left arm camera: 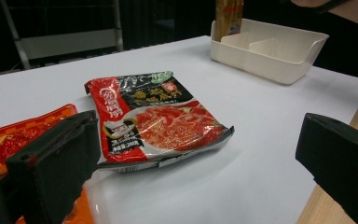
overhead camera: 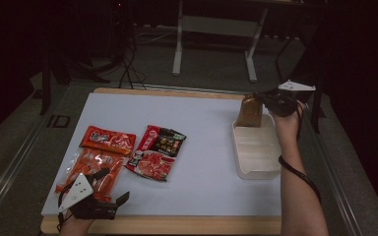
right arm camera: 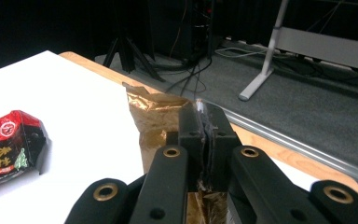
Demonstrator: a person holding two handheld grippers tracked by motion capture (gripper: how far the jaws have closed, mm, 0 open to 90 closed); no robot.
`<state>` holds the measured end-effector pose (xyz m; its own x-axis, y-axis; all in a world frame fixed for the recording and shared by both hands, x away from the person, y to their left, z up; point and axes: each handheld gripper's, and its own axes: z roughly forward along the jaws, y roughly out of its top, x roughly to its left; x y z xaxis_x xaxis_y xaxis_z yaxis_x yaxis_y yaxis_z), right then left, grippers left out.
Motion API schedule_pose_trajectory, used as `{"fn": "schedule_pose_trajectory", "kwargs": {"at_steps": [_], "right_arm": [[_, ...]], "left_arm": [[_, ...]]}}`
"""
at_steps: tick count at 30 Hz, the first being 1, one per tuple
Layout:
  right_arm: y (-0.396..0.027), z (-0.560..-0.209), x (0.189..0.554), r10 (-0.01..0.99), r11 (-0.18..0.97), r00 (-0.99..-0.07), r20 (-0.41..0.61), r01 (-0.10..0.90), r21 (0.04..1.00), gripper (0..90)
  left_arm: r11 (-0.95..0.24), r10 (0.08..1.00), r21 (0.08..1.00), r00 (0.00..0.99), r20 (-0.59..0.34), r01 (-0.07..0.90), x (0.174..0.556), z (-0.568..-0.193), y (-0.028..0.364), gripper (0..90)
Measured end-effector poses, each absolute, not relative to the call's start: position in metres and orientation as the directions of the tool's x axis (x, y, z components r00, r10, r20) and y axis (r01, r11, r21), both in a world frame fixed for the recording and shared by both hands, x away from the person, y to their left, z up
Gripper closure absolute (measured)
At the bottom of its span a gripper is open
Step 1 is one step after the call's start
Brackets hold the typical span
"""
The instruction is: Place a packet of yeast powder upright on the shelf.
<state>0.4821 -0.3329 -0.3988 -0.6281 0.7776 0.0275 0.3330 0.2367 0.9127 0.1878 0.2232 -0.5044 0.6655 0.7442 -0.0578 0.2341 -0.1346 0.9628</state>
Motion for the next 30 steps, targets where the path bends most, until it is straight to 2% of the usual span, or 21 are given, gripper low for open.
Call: {"fn": "schedule_pose_trajectory", "kwargs": {"at_steps": [11, 16, 17, 21, 25, 30], "right_arm": [[-0.345, -0.41, 0.477, 0.821, 0.196, -0.566, 0.074, 0.402, 0.894, 85.2], [-0.346, -0.402, 0.473, 0.845, 0.174, -0.527, 0.091, 0.431, 0.886, 67.3], [-0.346, -0.4, 0.471, 0.847, 0.174, -0.525, 0.088, 0.43, 0.886, 66.9], [-0.346, -0.387, 0.463, 0.851, 0.145, -0.517, 0.093, 0.401, 0.904, 52.5], [-0.342, -0.377, 0.456, 0.847, 0.148, -0.526, 0.077, 0.373, 0.916, 48.4], [-0.332, -0.36, 0.439, 0.83, 0.136, -0.553, 0.077, 0.333, 0.933, 38.6]], "left_arm": [[-0.137, 0.741, 0.963, 0.669, -0.057, 0.234, 0.188, -0.504, 0.222, 0.3], [-0.137, 0.742, 0.963, 0.668, -0.057, 0.234, 0.188, -0.504, 0.222, 0.3], [-0.135, 0.742, 0.963, 0.668, -0.059, 0.235, 0.188, -0.504, 0.222, 0.3], [-0.14, 0.74, 0.962, 0.67, -0.056, 0.234, 0.188, -0.505, 0.221, 0.3], [-0.151, 0.74, 0.961, 0.671, -0.046, 0.233, 0.188, -0.504, 0.22, 0.4], [-0.141, 0.733, 0.958, 0.677, -0.07, 0.252, 0.189, -0.502, 0.216, 0.4]]}}
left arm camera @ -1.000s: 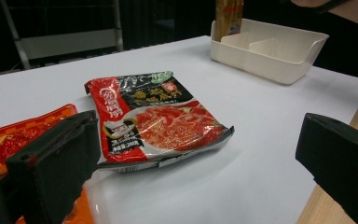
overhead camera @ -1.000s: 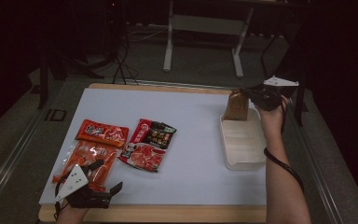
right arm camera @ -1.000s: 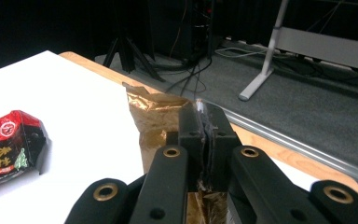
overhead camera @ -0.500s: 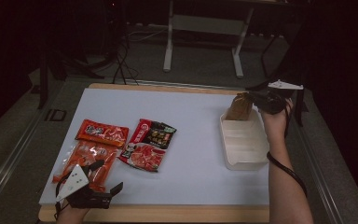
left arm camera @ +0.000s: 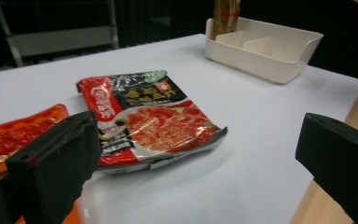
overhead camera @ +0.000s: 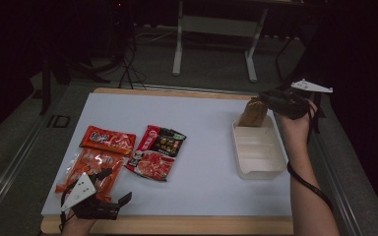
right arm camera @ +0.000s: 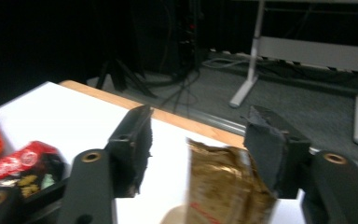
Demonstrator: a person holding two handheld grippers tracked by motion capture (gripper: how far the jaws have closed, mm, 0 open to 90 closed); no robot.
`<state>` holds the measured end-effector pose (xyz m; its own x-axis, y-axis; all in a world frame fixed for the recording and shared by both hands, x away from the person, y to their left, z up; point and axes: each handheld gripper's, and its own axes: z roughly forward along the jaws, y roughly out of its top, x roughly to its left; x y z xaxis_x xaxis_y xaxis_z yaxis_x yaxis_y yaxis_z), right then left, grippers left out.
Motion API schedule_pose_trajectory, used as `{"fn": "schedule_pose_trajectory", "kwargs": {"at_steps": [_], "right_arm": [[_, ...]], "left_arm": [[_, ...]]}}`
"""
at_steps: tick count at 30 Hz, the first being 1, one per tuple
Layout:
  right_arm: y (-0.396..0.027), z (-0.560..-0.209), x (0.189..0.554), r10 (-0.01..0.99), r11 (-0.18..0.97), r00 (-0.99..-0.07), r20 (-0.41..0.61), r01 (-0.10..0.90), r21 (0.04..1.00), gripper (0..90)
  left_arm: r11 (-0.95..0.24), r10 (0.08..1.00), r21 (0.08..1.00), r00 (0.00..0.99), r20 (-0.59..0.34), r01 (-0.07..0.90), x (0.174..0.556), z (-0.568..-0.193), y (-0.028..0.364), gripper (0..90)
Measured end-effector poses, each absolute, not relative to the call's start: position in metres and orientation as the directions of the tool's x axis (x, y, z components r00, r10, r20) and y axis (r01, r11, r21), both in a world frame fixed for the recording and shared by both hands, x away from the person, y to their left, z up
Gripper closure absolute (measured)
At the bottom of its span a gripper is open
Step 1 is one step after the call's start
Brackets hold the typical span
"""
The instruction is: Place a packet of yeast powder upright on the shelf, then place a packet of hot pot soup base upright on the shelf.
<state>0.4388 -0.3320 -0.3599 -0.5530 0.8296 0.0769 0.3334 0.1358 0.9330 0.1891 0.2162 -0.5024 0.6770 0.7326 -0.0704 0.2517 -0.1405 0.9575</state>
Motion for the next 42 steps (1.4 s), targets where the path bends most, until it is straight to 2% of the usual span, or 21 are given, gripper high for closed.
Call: {"fn": "schedule_pose_trajectory", "kwargs": {"at_steps": [2, 3, 4, 9, 10, 14, 17, 21, 26, 31, 35, 40, 42], "right_arm": [[-0.329, -0.357, 0.434, 0.829, 0.139, -0.555, 0.069, 0.324, 0.936, 35.5], [-0.323, -0.352, 0.422, 0.818, 0.118, -0.57, 0.084, 0.309, 0.944, 25.5], [-0.321, -0.351, 0.419, 0.816, 0.108, -0.571, 0.094, 0.31, 0.945, 21.7], [-0.315, -0.352, 0.405, 0.795, 0.076, -0.591, 0.135, 0.319, 0.945, 15.9], [-0.307, -0.356, 0.39, 0.769, 0.076, -0.621, 0.151, 0.323, 0.943, 13.5], [-0.3, -0.364, 0.376, 0.746, 0.087, -0.65, 0.145, 0.312, 0.946, 13.6], [-0.295, -0.369, 0.365, 0.719, 0.092, -0.679, 0.148, 0.304, 0.948, 14.1], [-0.288, -0.371, 0.349, 0.702, 0.124, -0.705, 0.102, 0.261, 0.957, 14.3], [-0.282, -0.373, 0.331, 0.693, 0.148, -0.718, 0.066, 0.231, 0.962, 14.2], [-0.281, -0.377, 0.311, 0.679, 0.13, -0.73, 0.085, 0.234, 0.963, 14.7], [-0.277, -0.383, 0.295, 0.646, 0.148, -0.757, 0.094, 0.246, 0.958, 14.6], [-0.271, -0.388, 0.277, 0.616, 0.156, -0.782, 0.096, 0.24, 0.958, 14.3], [-0.268, -0.39, 0.271, 0.605, 0.17, -0.791, 0.085, 0.232, 0.958, 14.3]], "left_arm": [[-0.138, 0.732, 0.958, 0.678, -0.073, 0.251, 0.189, -0.502, 0.215, 0.4], [-0.116, 0.718, 0.961, 0.69, -0.093, 0.25, 0.188, -0.499, 0.214, 0.4], [-0.116, 0.718, 0.961, 0.69, -0.093, 0.25, 0.188, -0.499, 0.214, 0.4], [-0.108, 0.727, 0.96, 0.679, -0.101, 0.259, 0.186, -0.496, 0.212, 0.4], [-0.113, 0.734, 0.958, 0.672, -0.098, 0.264, 0.185, -0.494, 0.212, 0.3], [-0.158, 0.732, 0.953, 0.678, -0.062, 0.258, 0.185, -0.49, 0.209, 0.4], [-0.158, 0.713, 0.946, 0.695, -0.089, 0.283, 0.187, -0.485, 0.206, 0.4], [-0.14, 0.676, 0.947, 0.727, -0.121, 0.288, 0.189, -0.478, 0.205, 0.4], [-0.15, 0.675, 0.944, 0.728, -0.119, 0.294, 0.193, -0.47, 0.205, 1.6], [-0.156, 0.682, 0.938, 0.721, -0.125, 0.31, 0.2, -0.463, 0.207, 1.7], [-0.171, 0.696, 0.931, 0.709, -0.118, 0.322, 0.207, -0.457, 0.211, 4.6], [-0.161, 0.731, 0.932, 0.674, -0.108, 0.324, 0.217, -0.452, 0.217, 15.0], [-0.185, 0.746, 0.92, 0.659, -0.097, 0.344, 0.223, -0.451, 0.218, 15.2]]}}
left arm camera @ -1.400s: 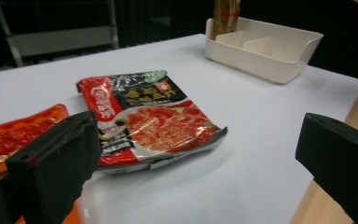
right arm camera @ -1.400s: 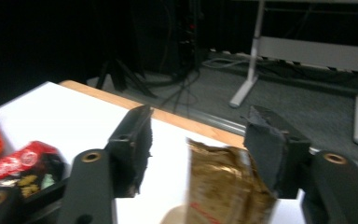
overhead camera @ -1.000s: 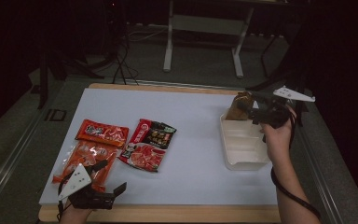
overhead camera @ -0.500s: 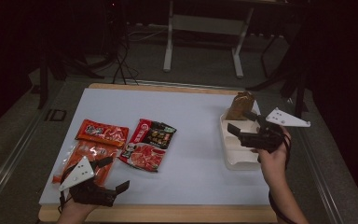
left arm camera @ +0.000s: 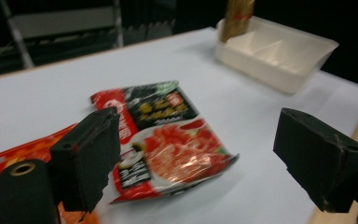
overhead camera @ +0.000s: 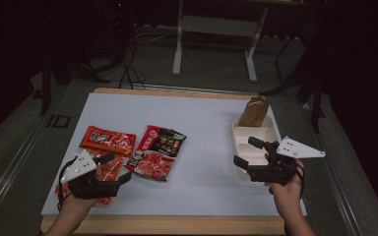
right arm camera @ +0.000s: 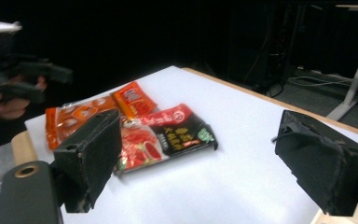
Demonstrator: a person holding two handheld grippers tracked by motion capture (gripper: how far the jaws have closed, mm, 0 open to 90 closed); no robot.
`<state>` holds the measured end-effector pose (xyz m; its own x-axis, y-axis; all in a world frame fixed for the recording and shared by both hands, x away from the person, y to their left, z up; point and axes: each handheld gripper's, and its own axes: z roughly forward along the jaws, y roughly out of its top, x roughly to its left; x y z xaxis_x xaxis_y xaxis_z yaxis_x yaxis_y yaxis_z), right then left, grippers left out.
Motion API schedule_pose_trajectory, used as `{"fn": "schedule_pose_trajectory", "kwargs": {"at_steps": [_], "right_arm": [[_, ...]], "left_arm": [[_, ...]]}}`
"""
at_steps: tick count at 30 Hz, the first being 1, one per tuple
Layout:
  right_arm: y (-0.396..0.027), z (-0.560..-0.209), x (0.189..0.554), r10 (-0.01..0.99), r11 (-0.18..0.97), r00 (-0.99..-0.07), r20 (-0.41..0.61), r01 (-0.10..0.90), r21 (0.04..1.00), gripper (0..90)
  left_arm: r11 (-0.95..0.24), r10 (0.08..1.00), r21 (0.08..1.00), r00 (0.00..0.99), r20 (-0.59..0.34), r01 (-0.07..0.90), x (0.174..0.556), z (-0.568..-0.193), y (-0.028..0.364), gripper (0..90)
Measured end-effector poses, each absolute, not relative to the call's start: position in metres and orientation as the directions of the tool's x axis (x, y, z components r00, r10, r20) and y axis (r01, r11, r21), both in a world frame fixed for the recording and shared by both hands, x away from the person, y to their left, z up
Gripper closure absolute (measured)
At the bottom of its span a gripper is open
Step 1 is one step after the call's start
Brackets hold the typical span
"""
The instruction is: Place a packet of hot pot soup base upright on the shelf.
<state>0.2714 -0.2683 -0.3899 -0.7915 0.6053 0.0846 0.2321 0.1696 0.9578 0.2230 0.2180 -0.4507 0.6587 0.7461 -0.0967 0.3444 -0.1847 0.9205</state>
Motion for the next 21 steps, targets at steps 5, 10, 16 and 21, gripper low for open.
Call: {"fn": "schedule_pose_trajectory", "kwargs": {"at_steps": [5, 10, 16, 21], "right_arm": [[-0.264, -0.396, 0.259, 0.576, 0.171, -0.811, 0.1, 0.239, 0.956, 14.3], [-0.268, -0.404, 0.252, 0.57, 0.152, -0.814, 0.114, 0.241, 0.959, 14.4], [-0.267, -0.409, 0.251, 0.568, 0.163, -0.815, 0.115, 0.248, 0.955, 14.5], [-0.266, -0.411, 0.252, 0.559, 0.168, -0.822, 0.112, 0.245, 0.955, 14.6]], "left_arm": [[-0.218, 0.785, 0.901, 0.616, -0.066, 0.374, 0.237, -0.45, 0.217, 27.6], [-0.243, 0.816, 0.863, 0.574, -0.064, 0.443, 0.264, -0.457, 0.214, 52.7], [-0.282, 0.85, 0.801, 0.525, -0.047, 0.528, 0.294, -0.475, 0.212, 77.5], [-0.296, 0.869, 0.762, 0.494, -0.036, 0.576, 0.309, -0.488, 0.208, 89.2]]}}
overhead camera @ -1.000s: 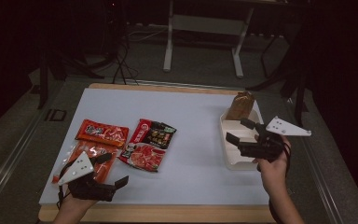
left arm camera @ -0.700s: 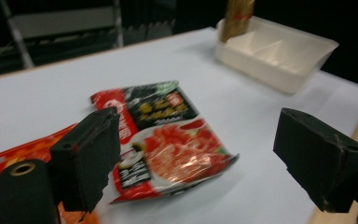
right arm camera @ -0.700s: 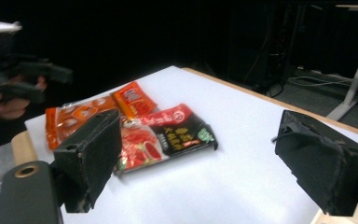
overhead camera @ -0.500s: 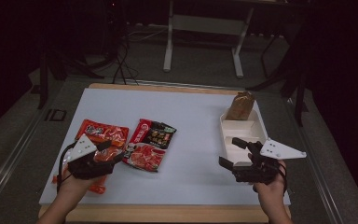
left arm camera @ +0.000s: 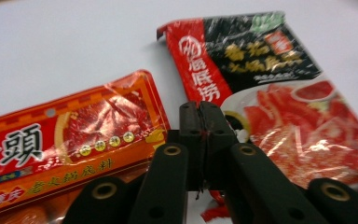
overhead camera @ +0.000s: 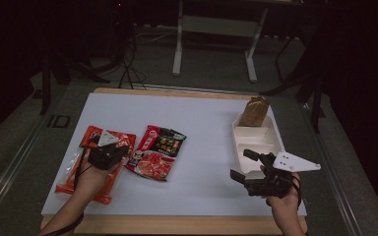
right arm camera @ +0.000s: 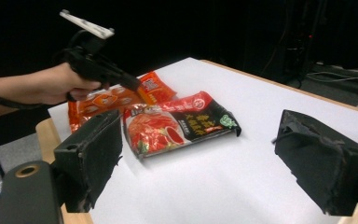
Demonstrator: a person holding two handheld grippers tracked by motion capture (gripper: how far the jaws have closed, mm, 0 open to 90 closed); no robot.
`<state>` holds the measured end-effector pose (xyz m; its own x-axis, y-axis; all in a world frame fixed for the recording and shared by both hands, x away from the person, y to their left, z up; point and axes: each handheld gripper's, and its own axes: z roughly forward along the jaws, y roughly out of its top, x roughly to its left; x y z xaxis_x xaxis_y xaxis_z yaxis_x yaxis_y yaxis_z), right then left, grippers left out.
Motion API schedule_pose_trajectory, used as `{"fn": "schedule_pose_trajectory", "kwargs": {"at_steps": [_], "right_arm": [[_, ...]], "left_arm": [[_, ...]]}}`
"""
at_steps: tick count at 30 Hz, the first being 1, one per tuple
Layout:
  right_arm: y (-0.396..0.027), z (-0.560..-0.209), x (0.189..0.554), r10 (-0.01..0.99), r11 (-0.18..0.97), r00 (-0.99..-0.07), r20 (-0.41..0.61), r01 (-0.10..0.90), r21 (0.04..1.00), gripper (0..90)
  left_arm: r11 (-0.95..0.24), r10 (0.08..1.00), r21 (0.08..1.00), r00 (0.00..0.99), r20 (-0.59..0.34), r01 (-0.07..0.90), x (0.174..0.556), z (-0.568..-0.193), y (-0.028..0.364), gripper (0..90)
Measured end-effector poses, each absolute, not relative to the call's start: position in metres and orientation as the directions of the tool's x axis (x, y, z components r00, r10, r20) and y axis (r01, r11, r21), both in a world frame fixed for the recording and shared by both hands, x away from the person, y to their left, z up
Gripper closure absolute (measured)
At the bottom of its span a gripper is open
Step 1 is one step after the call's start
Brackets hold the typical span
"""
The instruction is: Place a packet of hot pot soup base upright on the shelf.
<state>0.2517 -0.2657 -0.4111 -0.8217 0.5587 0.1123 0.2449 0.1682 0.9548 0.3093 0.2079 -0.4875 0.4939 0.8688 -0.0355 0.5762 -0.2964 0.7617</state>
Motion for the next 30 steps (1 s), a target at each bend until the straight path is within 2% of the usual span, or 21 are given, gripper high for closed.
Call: {"fn": "schedule_pose_trajectory", "kwargs": {"at_steps": [6, 14, 20, 30], "right_arm": [[-0.265, -0.412, 0.252, 0.555, 0.172, -0.825, 0.105, 0.237, 0.956, 14.6], [-0.269, -0.413, 0.254, 0.554, 0.169, -0.825, 0.109, 0.24, 0.956, 14.8], [-0.269, -0.413, 0.254, 0.549, 0.176, -0.829, 0.106, 0.238, 0.955, 14.9], [-0.269, -0.413, 0.254, 0.547, 0.178, -0.83, 0.107, 0.24, 0.954, 14.9]], "left_arm": [[-0.338, 0.875, 0.73, 0.483, 0.012, 0.593, 0.325, -0.501, 0.195, 90.0], [-0.356, 0.884, 0.657, 0.467, 0.006, 0.664, 0.353, -0.512, 0.186, 90.0], [-0.426, 0.871, 0.594, 0.486, 0.067, 0.682, 0.369, -0.519, 0.177, 90.0], [-0.438, 0.853, 0.579, 0.522, 0.024, 0.688, 0.367, -0.521, 0.172, 90.0]]}}
